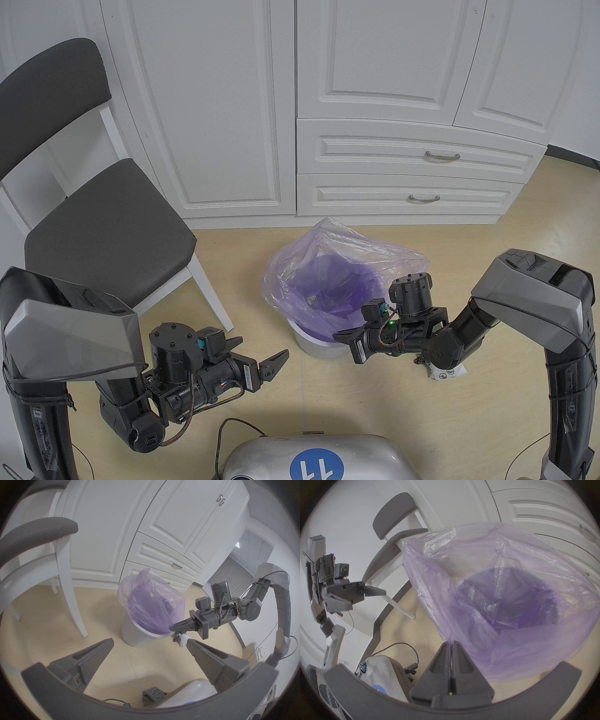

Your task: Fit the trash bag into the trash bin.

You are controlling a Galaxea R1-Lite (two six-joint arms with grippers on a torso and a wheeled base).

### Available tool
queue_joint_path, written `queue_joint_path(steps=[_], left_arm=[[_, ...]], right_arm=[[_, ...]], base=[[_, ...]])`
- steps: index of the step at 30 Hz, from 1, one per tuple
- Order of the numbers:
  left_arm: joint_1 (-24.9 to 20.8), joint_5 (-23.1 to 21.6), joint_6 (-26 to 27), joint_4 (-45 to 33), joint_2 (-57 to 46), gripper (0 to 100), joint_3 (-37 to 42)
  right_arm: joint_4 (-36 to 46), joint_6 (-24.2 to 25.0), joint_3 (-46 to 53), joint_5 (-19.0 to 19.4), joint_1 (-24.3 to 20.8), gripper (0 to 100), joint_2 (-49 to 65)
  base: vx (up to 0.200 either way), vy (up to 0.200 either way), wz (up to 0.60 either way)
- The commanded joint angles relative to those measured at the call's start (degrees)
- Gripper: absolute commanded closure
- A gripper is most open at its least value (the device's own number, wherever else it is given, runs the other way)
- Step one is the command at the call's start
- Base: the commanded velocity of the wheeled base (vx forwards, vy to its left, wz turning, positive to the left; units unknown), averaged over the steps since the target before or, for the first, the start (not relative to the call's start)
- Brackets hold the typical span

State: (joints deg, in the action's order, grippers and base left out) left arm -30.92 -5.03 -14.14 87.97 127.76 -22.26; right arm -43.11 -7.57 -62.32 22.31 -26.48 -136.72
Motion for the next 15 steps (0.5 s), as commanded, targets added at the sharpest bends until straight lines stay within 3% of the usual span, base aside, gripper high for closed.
queue_joint_path(steps=[1,7,11,15], left_arm=[[0.1,0.0,0.1,0.0,-2.9,0,0.3],[0.3,-0.1,0.2,-0.1,-8.1,0,1.6],[0.8,-0.1,0.4,-0.1,-9.1,0,1.7],[0.8,-0.1,0.4,-0.1,-8.8,0,1.7]], right_arm=[[0.0,0.0,2.5,-0.9,-0.7,100,4.3],[0.1,0.0,7.5,-1.6,-3.5,100,9.3],[0.7,-0.3,9.2,-6.5,-6.5,100,9.7],[1.1,-0.4,10.3,-7.4,-7.4,100,9.9]], base=[[0.0,0.0,0.0],[0.0,0.0,0.0],[0.0,0.0,0.0],[0.0,0.0,0.0]])
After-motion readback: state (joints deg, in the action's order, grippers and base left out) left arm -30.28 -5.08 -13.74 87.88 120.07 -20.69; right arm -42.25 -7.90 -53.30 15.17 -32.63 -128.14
